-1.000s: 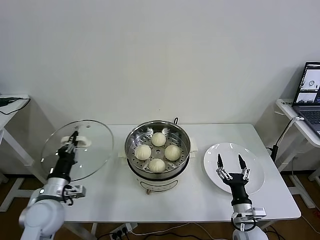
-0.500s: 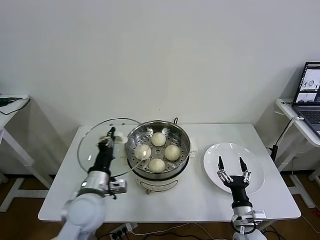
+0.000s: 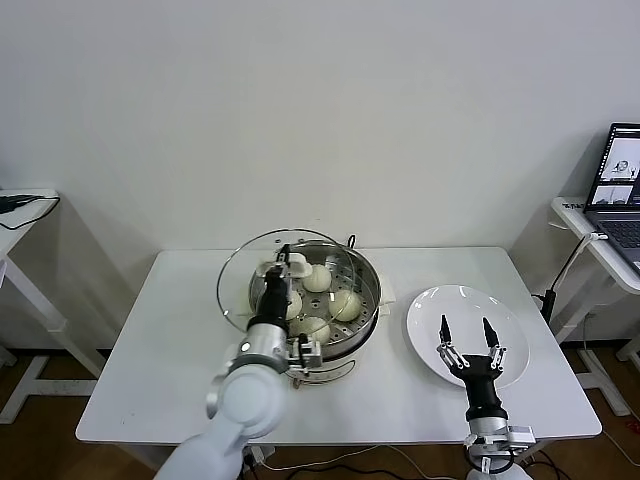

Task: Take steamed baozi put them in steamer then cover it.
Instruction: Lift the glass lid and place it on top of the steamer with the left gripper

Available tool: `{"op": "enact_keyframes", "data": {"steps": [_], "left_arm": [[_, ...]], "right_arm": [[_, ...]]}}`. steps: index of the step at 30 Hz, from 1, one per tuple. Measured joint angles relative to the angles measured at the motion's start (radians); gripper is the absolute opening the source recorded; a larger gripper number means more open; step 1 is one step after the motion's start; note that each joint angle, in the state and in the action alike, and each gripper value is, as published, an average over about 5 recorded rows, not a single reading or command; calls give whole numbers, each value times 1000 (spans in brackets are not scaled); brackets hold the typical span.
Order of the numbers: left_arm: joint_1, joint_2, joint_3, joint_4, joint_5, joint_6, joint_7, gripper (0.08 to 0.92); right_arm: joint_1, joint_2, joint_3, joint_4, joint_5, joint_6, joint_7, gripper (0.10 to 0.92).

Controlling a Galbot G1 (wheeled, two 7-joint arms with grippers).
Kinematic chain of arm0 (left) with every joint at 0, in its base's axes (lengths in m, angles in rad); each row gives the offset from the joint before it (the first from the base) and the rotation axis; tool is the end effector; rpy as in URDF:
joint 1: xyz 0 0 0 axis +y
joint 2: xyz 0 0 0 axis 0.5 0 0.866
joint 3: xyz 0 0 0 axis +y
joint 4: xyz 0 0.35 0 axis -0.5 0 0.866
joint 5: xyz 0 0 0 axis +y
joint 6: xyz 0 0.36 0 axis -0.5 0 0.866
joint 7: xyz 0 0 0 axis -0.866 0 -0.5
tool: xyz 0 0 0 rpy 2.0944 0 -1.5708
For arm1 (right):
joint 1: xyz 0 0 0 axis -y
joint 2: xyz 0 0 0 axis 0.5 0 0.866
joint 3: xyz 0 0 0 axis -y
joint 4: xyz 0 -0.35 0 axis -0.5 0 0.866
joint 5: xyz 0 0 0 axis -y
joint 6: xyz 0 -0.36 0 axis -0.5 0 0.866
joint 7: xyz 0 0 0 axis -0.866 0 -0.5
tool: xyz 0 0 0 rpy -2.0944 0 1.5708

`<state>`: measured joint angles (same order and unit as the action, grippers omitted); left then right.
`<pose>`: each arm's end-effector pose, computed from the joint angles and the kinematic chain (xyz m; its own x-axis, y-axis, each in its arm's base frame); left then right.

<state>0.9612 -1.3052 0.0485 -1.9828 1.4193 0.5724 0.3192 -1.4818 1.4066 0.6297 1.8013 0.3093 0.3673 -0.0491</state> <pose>0.2974 -0.1183 -0.2208 -0.9965 0.0798 -0.0269 -0.0213 0.0700 0.9973 0.2074 -0.0804 -0.3808 -0.9820 0.0560 -0.1803 0.0380 0.9941 0.1015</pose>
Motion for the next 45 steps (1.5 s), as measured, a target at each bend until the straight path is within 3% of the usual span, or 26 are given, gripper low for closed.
{"op": "enact_keyframes", "data": {"steps": [20,45], "left_arm": [[-63,-137,80,148,78,39,-9,187],[-41,-172,72,218,103,26,-62,187]], "right_arm": [[5,2,-2,-12,-16,4,-1,823],[15,5,-11,-28,-23,7,-6,823]]}}
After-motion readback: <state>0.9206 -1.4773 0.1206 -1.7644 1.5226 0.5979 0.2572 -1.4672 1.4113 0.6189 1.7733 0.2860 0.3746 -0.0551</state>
